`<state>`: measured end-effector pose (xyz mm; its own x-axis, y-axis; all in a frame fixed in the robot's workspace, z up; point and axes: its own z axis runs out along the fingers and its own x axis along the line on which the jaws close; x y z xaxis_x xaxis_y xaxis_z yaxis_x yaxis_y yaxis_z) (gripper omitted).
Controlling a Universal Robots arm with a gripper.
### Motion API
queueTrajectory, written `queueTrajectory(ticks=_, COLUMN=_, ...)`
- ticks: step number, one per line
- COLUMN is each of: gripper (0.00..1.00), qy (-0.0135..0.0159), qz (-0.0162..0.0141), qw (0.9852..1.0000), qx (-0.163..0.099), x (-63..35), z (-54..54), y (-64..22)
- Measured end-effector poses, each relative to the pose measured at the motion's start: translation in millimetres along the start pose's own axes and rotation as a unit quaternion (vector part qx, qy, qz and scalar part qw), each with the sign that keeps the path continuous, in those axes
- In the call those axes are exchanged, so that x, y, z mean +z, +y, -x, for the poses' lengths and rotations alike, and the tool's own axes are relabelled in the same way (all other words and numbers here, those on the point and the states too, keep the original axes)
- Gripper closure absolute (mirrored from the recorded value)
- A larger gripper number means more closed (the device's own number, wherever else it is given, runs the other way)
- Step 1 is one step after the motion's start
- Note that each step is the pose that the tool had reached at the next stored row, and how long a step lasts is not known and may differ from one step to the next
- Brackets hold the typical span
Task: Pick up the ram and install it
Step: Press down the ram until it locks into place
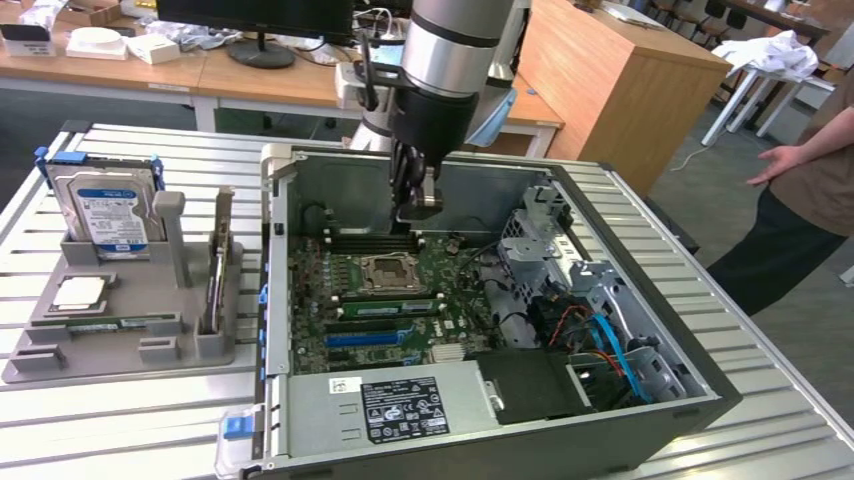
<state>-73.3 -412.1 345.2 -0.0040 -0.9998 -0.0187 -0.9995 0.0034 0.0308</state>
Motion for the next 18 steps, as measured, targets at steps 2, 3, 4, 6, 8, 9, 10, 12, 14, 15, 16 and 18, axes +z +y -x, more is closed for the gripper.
queueTrajectory(ticks=2, gripper=0.90, qy=0.0000, qz=0.0000, qw=1.0000, qx=0.000, x=-2.1, z=0.0, y=0.1)
queueTrajectory(ticks=3, gripper=0.90, qy=0.0000, qz=0.0000, qw=1.0000, qx=0.000, x=-3.2, z=0.1, y=0.1)
queueTrajectory(ticks=4, gripper=0.90, qy=0.0000, qz=0.0000, qw=1.0000, qx=0.000, x=-4.3, z=0.1, y=0.1)
queueTrajectory(ticks=6, gripper=0.90, qy=-0.0001, qz=0.0000, qw=1.0000, qx=0.000, x=-4.5, z=0.1, y=0.1)
queueTrajectory(ticks=8, gripper=0.90, qy=-0.0001, qz=-0.0001, qw=1.0000, qx=0.000, x=-4.5, z=0.1, y=0.1)
queueTrajectory(ticks=9, gripper=0.90, qy=-0.0001, qz=-0.0001, qw=1.0000, qx=0.000, x=-4.6, z=0.1, y=0.1)
queueTrajectory(ticks=10, gripper=0.90, qy=0.0000, qz=0.0000, qw=1.0000, qx=0.000, x=-4.6, z=0.1, y=0.1)
queueTrajectory(ticks=12, gripper=0.90, qy=0.0000, qz=0.0000, qw=1.0000, qx=0.000, x=-4.6, z=0.1, y=0.1)
queueTrajectory(ticks=14, gripper=0.90, qy=0.0000, qz=0.0000, qw=1.0000, qx=0.000, x=-4.7, z=0.0, y=-0.5)
queueTrajectory(ticks=15, gripper=0.90, qy=0.0001, qz=0.0000, qw=1.0000, qx=0.000, x=-4.7, z=0.0, y=-1.0)
queueTrajectory(ticks=16, gripper=0.90, qy=0.0001, qz=0.0001, qw=1.0000, qx=0.000, x=-4.8, z=0.1, y=-1.6)
queueTrajectory(ticks=18, gripper=0.90, qy=0.0000, qz=0.0002, qw=1.0000, qx=0.000, x=-4.7, z=0.1, y=-3.6)
